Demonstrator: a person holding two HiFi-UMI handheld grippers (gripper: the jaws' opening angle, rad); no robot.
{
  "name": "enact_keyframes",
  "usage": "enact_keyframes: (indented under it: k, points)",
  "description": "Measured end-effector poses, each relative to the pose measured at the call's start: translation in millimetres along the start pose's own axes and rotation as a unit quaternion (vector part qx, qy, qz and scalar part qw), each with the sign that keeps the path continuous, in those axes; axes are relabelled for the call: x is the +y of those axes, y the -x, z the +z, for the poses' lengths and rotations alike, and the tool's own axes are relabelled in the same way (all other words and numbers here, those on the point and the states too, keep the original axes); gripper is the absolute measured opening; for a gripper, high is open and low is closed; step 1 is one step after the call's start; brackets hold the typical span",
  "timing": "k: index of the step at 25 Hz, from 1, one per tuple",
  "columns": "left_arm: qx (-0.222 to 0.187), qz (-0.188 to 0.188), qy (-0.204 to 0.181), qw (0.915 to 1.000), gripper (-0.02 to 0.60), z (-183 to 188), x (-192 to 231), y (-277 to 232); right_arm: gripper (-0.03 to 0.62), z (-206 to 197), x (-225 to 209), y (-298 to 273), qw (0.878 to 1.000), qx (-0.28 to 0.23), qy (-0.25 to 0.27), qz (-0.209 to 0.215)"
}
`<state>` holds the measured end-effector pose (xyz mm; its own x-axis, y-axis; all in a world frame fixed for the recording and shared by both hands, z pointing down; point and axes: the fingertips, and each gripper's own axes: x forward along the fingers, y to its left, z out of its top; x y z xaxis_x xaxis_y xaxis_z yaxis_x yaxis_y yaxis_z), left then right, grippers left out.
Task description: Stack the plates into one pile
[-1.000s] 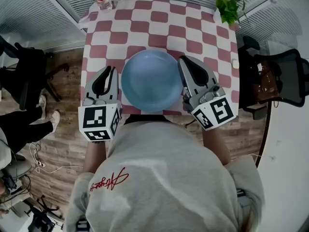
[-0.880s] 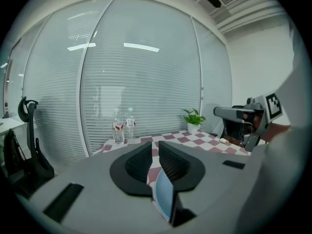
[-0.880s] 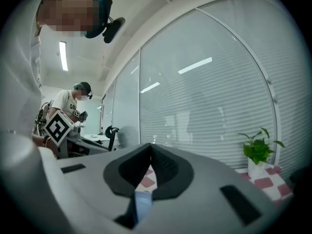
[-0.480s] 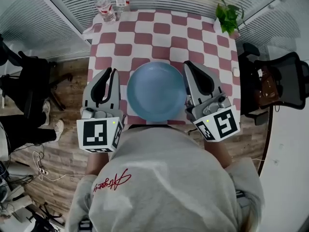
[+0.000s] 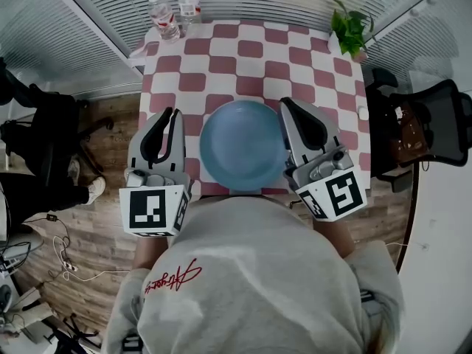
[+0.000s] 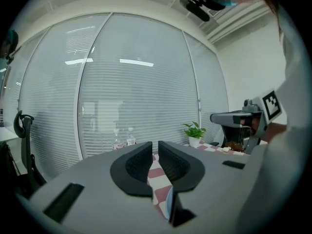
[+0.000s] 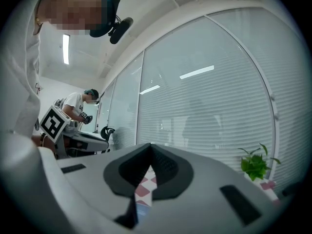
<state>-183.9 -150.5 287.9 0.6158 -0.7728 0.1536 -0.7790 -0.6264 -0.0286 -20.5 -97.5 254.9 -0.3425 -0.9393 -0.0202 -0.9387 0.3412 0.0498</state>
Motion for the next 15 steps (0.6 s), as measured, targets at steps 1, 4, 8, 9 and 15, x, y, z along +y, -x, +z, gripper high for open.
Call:
enact_keyframes:
  k: [1, 4, 8, 9, 15]
  points:
    - [-0.001, -0.001, -0.001, 1.0, 0.048, 0.6, 0.3, -0.4, 0.011, -0.6, 0.4, -0.3, 1.0, 0.002, 0.001, -0.001]
    - [-0.005, -0.003, 0.001, 1.0, 0.048, 2.9, 1.1, -0.9, 0.011, -1.7, 2.5, -0.4, 1.0, 0.002, 0.002, -0.001]
    - [-0.007, -0.003, 0.002, 1.0, 0.048, 1.9, 2.5, -0.4, 0.011, -1.6, 4.4, -0.3, 1.0, 0.003, 0.003, -0.002]
    - [-0.007, -0.004, 0.001, 1.0, 0.046, 1.8, 2.1, -0.4, 0.011, -1.7, 4.5, -0.1, 1.0, 0.003, 0.003, -0.003]
    - [-0.01, -0.01, 0.001, 0.9999, 0.046, 4.7, 1.5, -0.3, 0.011, -2.3, 6.5, 0.2, 1.0, 0.006, 0.007, -0.004]
